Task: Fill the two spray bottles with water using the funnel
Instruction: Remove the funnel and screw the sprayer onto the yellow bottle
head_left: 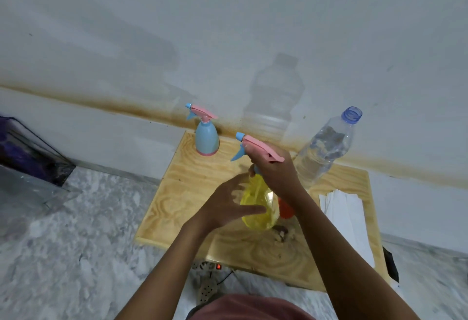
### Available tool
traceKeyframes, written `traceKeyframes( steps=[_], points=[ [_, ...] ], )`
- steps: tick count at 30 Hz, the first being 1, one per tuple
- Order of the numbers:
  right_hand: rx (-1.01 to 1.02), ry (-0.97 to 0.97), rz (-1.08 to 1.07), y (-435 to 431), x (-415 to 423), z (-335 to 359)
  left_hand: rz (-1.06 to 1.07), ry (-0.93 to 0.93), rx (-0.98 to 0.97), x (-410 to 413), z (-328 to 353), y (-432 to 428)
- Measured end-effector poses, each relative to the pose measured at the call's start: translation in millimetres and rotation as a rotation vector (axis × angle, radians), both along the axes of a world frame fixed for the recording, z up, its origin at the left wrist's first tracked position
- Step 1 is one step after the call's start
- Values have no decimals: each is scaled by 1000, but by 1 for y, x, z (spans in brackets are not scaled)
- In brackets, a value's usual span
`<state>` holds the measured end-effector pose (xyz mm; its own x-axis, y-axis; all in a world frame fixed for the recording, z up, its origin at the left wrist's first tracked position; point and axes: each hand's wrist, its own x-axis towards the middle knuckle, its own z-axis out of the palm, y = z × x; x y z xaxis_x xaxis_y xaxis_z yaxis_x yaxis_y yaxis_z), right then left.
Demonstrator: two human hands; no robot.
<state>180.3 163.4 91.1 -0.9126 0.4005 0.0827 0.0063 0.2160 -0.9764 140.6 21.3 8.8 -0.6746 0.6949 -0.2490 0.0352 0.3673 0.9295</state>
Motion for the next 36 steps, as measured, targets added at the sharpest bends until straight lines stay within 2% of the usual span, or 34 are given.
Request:
traceKeyframes(
  steps=[4, 9, 12, 17, 22, 31, 36],
  points=[
    [-39, 23, 15, 3, -7, 0, 145, 79, 62, -4, 0, 12],
    [108, -41, -55, 19, -18, -34, 287, 198, 57, -32, 0, 25],
    [102, -79, -85, 30, -40, -46, 295, 260, 8, -57, -10, 34],
    [113, -139, -99, 48, -91, -68, 246, 263, -67, -107, -35, 56],
    [145, -184, -112, 57, -131, -102, 230, 243, -53, -143, -68, 74],
    [119, -154, -181, 67, -149, -120, 238, 315, -1, -168, -91, 99],
    [175, -188, -198, 70, -144, -119, 215, 312, -19, -167, -91, 100]
  ],
)
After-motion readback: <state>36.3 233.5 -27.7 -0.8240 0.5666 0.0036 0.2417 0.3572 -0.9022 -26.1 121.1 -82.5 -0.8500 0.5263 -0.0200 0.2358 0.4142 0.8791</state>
